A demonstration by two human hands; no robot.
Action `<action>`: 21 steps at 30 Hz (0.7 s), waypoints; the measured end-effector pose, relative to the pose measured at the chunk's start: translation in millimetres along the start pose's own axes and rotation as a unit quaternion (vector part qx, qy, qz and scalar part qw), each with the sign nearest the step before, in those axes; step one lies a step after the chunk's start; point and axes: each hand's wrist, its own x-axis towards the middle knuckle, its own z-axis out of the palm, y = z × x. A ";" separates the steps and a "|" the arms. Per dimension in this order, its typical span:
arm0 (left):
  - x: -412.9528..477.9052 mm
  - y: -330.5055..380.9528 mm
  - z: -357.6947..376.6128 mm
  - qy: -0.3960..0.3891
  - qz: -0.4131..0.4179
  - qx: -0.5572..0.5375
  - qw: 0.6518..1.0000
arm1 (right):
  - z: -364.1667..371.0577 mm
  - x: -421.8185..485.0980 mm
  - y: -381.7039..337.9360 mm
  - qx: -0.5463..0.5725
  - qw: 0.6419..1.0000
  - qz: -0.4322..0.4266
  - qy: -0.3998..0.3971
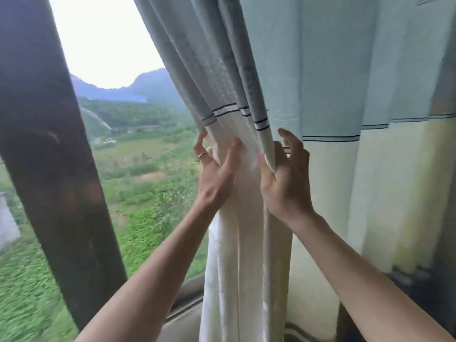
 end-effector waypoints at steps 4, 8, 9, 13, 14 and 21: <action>23.9 -1.2 81.7 -0.001 -0.007 -0.021 1.000 | -22.9 28.5 60.4 -0.048 0.998 0.014 0.049; 51.0 6.5 166.0 -0.040 -0.030 0.006 0.999 | -52.0 62.2 133.4 -0.036 0.997 0.040 0.058; 58.0 7.6 185.7 -0.053 -0.021 -0.001 0.998 | -58.9 70.5 151.7 -0.037 0.996 0.052 0.054; 90.0 1.1 254.6 -0.066 0.059 0.108 0.990 | -77.4 102.0 216.0 -0.029 0.995 0.080 0.047; 98.7 -3.2 273.5 -0.042 0.076 0.181 0.980 | -81.1 110.3 234.7 -0.031 0.995 0.084 0.045; 139.9 -33.3 374.9 -0.091 0.069 0.015 0.993 | -93.1 148.5 335.1 -0.030 0.996 0.081 0.023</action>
